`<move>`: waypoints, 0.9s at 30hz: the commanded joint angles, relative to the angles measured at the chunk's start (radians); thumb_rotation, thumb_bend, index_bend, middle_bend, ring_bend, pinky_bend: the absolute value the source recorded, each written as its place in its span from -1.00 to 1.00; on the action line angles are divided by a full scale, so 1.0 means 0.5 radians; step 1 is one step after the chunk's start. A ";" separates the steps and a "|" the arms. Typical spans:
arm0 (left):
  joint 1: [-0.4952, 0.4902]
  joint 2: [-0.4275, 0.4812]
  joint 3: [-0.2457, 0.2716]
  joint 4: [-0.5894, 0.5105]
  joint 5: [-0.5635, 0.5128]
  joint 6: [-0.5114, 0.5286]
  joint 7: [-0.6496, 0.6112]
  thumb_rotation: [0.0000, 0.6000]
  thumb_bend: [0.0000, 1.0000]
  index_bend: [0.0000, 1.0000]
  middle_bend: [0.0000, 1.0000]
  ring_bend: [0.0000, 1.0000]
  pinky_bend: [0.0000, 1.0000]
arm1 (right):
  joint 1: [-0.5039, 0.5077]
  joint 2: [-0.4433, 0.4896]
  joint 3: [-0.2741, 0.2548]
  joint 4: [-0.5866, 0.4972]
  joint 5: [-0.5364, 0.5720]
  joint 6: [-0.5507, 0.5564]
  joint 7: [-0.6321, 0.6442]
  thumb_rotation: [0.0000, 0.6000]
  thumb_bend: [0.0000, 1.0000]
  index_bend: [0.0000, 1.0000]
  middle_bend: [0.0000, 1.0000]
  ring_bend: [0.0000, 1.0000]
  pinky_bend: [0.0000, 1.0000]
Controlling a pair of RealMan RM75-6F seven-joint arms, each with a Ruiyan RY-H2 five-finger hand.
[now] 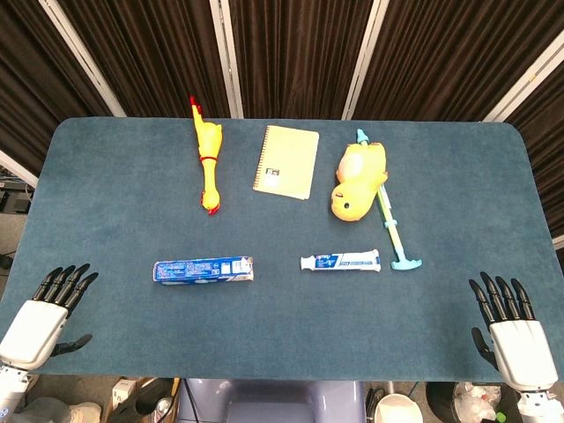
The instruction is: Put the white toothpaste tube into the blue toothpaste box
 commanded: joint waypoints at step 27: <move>-0.055 -0.005 -0.048 -0.071 -0.131 -0.141 0.062 1.00 -1.00 -1.00 -1.00 -1.00 -0.95 | 0.004 0.008 -0.010 -0.009 -0.001 -0.012 0.024 1.00 -0.19 -1.00 -1.00 -1.00 -1.00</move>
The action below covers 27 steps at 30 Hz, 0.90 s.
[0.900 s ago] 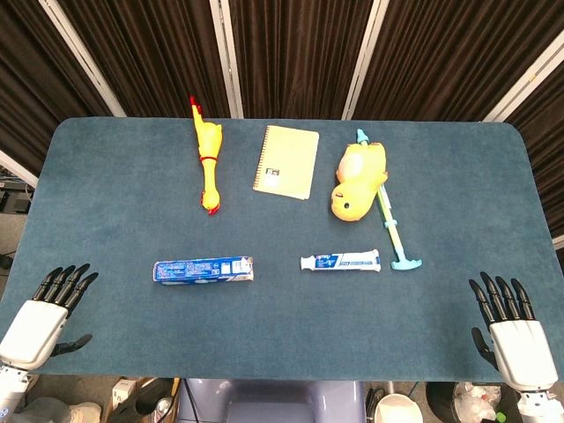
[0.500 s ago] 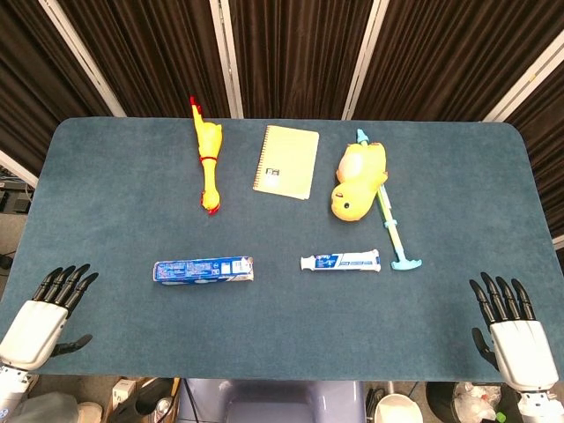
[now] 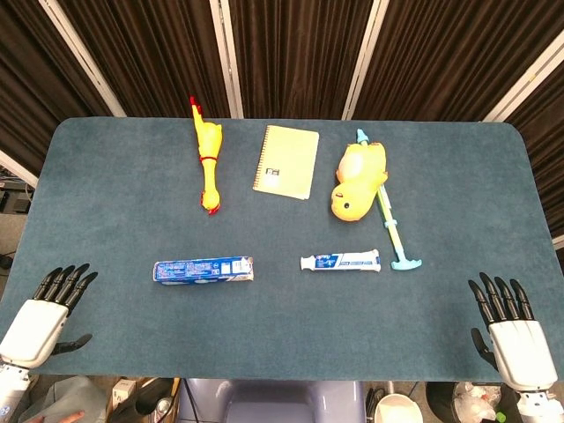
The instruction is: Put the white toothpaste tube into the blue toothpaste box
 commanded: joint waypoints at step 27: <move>-0.845 -0.687 -0.610 -0.200 -1.341 -0.841 1.038 1.00 -0.69 -0.63 -0.50 -0.52 -0.34 | 0.001 0.022 -0.021 -0.028 -0.007 -0.012 0.059 1.00 -0.19 -1.00 -1.00 -1.00 -1.00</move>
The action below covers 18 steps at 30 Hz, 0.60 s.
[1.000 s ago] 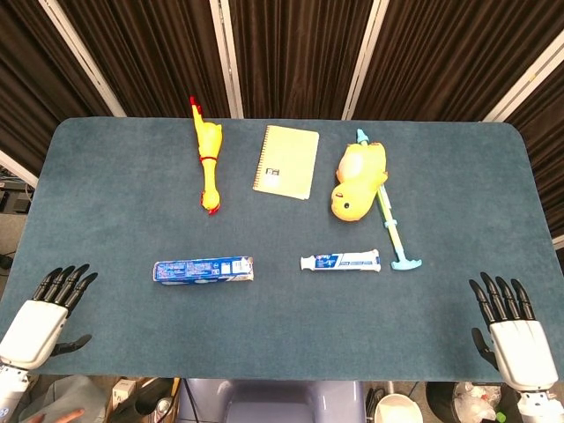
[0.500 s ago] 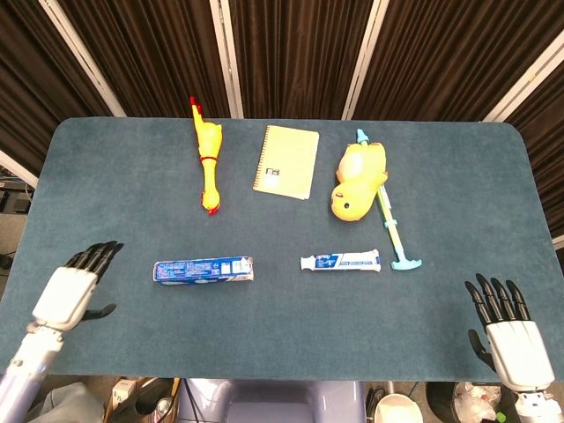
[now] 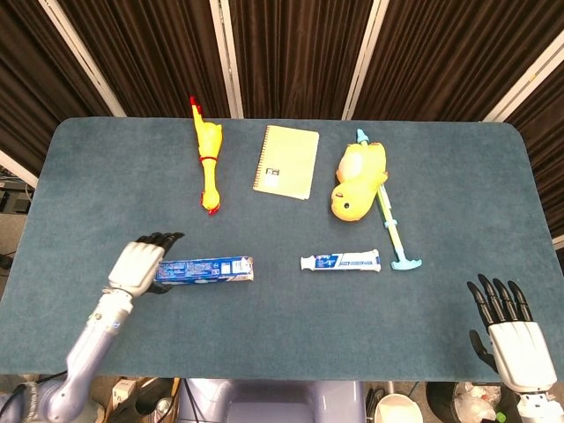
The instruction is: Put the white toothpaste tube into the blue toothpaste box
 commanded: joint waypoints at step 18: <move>-0.235 -0.410 0.036 0.187 -0.360 0.088 0.286 1.00 -0.39 -0.31 -0.07 -0.14 -0.06 | 0.000 0.005 -0.005 -0.004 -0.007 0.004 0.033 1.00 -0.19 -1.00 -1.00 -1.00 -1.00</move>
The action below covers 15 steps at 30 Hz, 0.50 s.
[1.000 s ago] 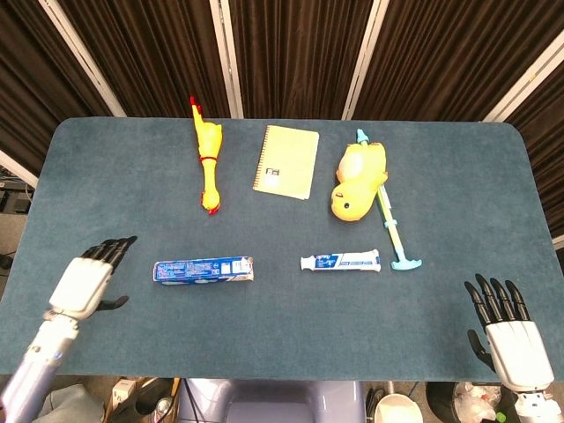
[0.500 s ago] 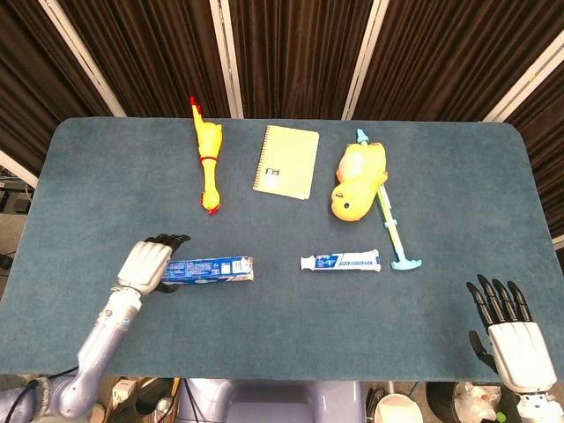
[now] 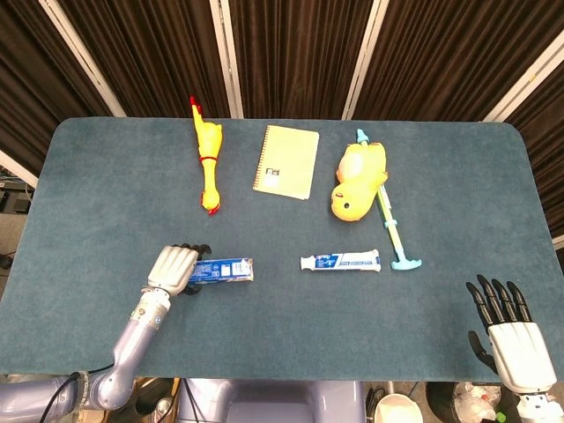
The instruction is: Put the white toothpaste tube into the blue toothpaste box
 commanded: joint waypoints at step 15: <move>0.016 0.210 0.037 -0.076 0.390 0.076 -0.298 1.00 -0.38 -0.25 -0.01 -0.09 -0.05 | 0.039 0.012 0.043 -0.035 0.085 -0.075 -0.016 1.00 -0.19 -1.00 -1.00 -1.00 -1.00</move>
